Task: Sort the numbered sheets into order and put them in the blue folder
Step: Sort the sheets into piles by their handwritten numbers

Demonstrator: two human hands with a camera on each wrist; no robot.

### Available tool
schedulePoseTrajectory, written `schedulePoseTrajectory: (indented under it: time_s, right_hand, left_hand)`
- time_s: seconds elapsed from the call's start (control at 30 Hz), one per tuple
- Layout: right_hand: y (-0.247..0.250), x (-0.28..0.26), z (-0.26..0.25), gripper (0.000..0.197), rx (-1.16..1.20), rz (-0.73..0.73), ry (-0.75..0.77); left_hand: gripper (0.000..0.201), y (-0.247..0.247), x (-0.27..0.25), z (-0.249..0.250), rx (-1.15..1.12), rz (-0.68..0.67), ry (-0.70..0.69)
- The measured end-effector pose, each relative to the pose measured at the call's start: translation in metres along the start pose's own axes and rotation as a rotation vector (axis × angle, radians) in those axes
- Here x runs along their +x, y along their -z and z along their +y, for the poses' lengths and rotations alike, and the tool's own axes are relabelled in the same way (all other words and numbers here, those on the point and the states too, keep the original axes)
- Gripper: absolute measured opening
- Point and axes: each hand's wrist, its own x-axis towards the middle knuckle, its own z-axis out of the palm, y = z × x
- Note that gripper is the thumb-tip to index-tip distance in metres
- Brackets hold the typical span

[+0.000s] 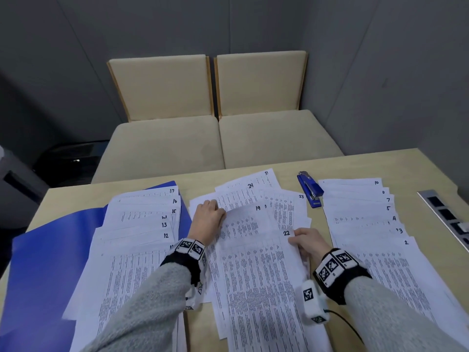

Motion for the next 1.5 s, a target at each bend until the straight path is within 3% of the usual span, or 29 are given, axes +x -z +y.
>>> schedulePoseTrajectory:
  time_s: [0.1, 0.23, 0.33, 0.43, 0.6, 0.67, 0.7, 0.77, 0.83, 0.93, 1.13, 1.27, 1.33, 1.5]
  right_hand:
    - [0.001, -0.001, 0.002, 0.020, -0.020, 0.003, 0.000]
    - [0.003, -0.004, 0.002, 0.017, -0.010, -0.003, 0.002]
    - [0.005, -0.003, 0.002, 0.018, -0.138, 0.008, 0.018]
    - [0.005, -0.004, 0.000, 0.017, -0.263, 0.008, 0.056]
    - [-0.004, -0.006, -0.007, 0.035, -0.270, 0.049, 0.288]
    - [-0.012, -0.005, -0.012, 0.027, -0.278, 0.009, 0.349]
    - [-0.017, -0.005, -0.015, 0.016, -0.288, -0.004, 0.359]
    - [-0.023, 0.000, -0.016, 0.030, -0.327, 0.009, 0.374]
    - [-0.029, 0.003, -0.018, 0.036, -0.346, 0.027, 0.349]
    - [-0.033, 0.007, -0.020, 0.039, -0.377, 0.036, 0.342]
    - [-0.026, 0.017, -0.016, 0.039, -0.443, 0.087, 0.339]
    - [-0.020, 0.019, -0.011, 0.032, -0.488, 0.127, 0.306]
    - [-0.015, 0.020, -0.012, 0.034, -0.488, 0.110, 0.302]
    - [-0.013, 0.025, -0.014, 0.034, -0.498, 0.083, 0.295]
  left_hand:
    - [0.012, 0.004, -0.003, 0.002, 0.015, 0.034, -0.006]
    - [0.028, 0.002, -0.007, -0.002, -0.064, 0.081, 0.019]
    - [0.008, 0.000, -0.011, -0.005, -0.080, 0.144, -0.027]
    - [0.011, -0.004, -0.016, 0.000, -0.097, 0.127, -0.151]
    - [0.023, -0.005, -0.024, 0.011, -0.107, 0.072, -0.195]
    - [0.024, -0.005, -0.023, 0.013, -0.124, 0.042, -0.207]
    - [0.025, -0.005, -0.021, 0.013, -0.151, 0.021, -0.196]
    - [0.025, -0.006, -0.015, 0.012, -0.220, -0.047, -0.110]
    - [0.023, -0.009, -0.009, 0.008, -0.290, -0.086, 0.065]
    - [0.041, -0.012, 0.001, -0.004, -0.245, -0.194, 0.261]
    - [0.056, -0.011, 0.051, -0.020, -0.206, -0.251, 0.302]
    - [0.092, -0.022, 0.080, -0.024, -0.269, -0.436, 0.396]
    - [0.101, -0.026, 0.090, -0.026, -0.337, -0.450, 0.414]
    - [0.075, -0.028, 0.099, -0.023, -0.321, -0.254, 0.376]
